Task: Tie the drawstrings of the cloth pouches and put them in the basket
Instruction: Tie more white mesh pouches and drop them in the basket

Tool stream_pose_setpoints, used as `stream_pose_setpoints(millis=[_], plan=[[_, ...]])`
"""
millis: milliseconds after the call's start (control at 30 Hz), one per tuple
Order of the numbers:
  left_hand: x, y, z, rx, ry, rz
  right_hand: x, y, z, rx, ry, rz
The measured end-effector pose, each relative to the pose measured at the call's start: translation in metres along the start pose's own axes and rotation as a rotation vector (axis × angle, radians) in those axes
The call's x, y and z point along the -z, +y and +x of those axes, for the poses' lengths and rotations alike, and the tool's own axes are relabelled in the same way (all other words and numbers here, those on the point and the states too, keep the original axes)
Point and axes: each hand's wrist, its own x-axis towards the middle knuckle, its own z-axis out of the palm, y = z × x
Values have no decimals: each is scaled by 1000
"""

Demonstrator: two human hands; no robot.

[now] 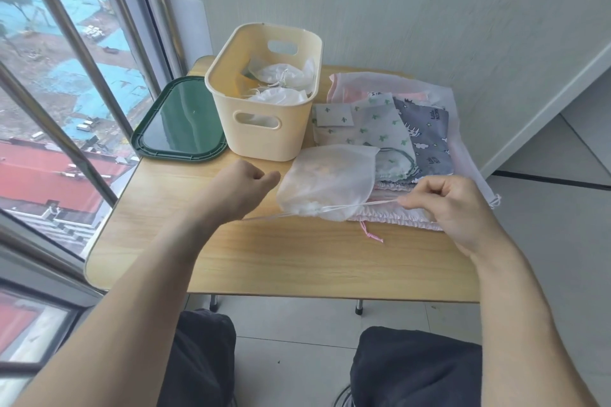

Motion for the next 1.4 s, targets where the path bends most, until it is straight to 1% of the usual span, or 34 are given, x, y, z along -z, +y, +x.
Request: stream_pose_setpoints(millis=[67, 133, 200, 233, 267, 300, 400, 433, 467, 500, 533, 600, 667, 733, 800, 900, 1000, 1067, 1133, 1167, 1267, 1333, 1400], plan=[[1, 4, 1, 24, 10, 9, -1, -1, 1, 5, 43, 9], [-1, 7, 1, 42, -34, 76, -5, 1, 2, 17, 75, 6], [-6, 9, 0, 11, -80, 115, -12, -1, 1, 57, 91, 21], [-8, 10, 0, -31, -93, 71, -14, -2, 0, 90, 87, 44], [-10, 11, 0, -82, -100, -32, -16, -3, -1, 132, 70, 73], [-11, 14, 0, -134, -95, -183, -16, -3, -1, 182, 36, 101], [-10, 24, 3, -254, -84, -742, -21, -3, -3, 321, -87, 202], [-9, 27, 4, -299, -105, -876, -24, -4, -3, 347, -114, 238], [-10, 30, 6, -343, -119, -936, -27, -6, -2, 366, -139, 265], [-12, 32, 8, -373, -112, -909, -31, -8, -3, 374, -172, 289], [-16, 32, 11, -389, -86, -808, -34, -10, -3, 355, -207, 319], [-23, 28, 16, -416, -11, -511, -41, -16, -5, 267, -264, 378], [-28, 23, 17, -430, 34, -239, -48, -18, -4, 190, -266, 373], [-28, 18, 14, -405, 56, -94, -56, -17, -3, 134, -238, 322], [-26, 15, 9, -397, 88, -71, -60, -14, 1, 83, -228, 269], [-22, 15, 3, -441, 177, -74, -62, -15, 6, 25, -238, 212], [-19, 17, 0, -431, 225, -67, -64, -18, 8, -81, -257, 305], [-19, 17, -3, -375, 234, -46, -67, -19, 9, -137, -261, 364], [-19, 17, -10, -282, 221, 54, -69, -20, 10, -151, -252, 350], [-19, 15, -12, -229, 190, 131, -69, -21, 10, -153, -246, 343], [-22, 10, -21, -81, -30, 337, -69, -25, 10, -165, -230, 362], [-26, 6, -23, -52, -117, 367, -69, -29, 11, -157, -221, 339], [-29, 4, -23, -66, -133, 350, -70, -34, 14, -149, -242, 326]])
